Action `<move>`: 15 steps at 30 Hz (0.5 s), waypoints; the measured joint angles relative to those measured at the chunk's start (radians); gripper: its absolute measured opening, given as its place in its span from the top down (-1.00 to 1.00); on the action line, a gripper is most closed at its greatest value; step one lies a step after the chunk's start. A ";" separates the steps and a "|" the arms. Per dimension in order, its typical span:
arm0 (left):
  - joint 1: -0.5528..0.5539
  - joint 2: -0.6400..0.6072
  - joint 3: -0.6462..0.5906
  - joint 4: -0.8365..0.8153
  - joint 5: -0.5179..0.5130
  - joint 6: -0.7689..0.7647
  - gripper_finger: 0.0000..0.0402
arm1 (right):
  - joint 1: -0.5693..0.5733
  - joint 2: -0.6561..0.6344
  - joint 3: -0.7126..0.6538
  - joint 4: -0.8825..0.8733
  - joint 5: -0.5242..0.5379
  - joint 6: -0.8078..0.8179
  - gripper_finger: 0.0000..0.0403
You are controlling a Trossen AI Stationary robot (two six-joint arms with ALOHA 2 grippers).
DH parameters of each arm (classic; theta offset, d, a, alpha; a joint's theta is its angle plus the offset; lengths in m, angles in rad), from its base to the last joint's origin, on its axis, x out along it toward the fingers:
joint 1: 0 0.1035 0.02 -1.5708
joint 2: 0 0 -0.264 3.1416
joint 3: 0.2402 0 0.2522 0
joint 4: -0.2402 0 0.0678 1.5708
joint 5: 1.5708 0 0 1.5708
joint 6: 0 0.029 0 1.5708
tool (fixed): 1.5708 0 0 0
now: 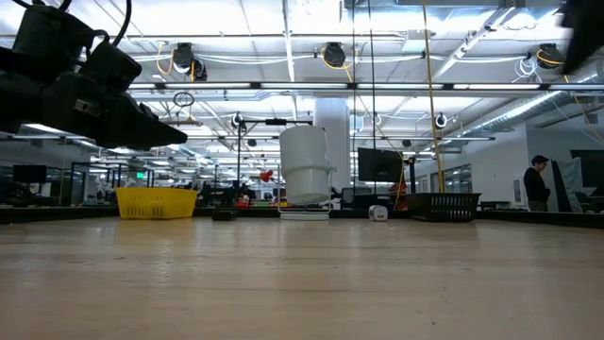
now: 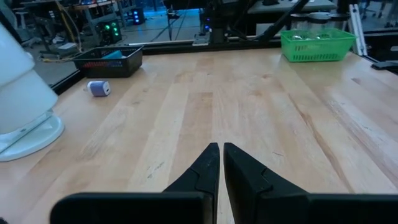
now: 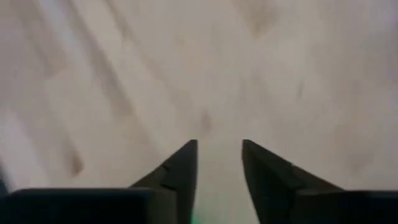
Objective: Pick & Place Office items
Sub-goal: Put the black timer into the black bin
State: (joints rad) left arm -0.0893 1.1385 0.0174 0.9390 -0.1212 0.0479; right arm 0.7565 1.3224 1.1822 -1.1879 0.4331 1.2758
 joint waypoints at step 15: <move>0.010 0.000 0.060 -0.142 -0.099 -0.146 0.84 | -0.642 0.069 -0.549 1.619 -0.122 -1.089 0.93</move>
State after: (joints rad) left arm -0.0788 1.1385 0.0773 0.7971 -0.2198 -0.0983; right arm 0.1143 1.3918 0.6334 0.4314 0.3111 0.1870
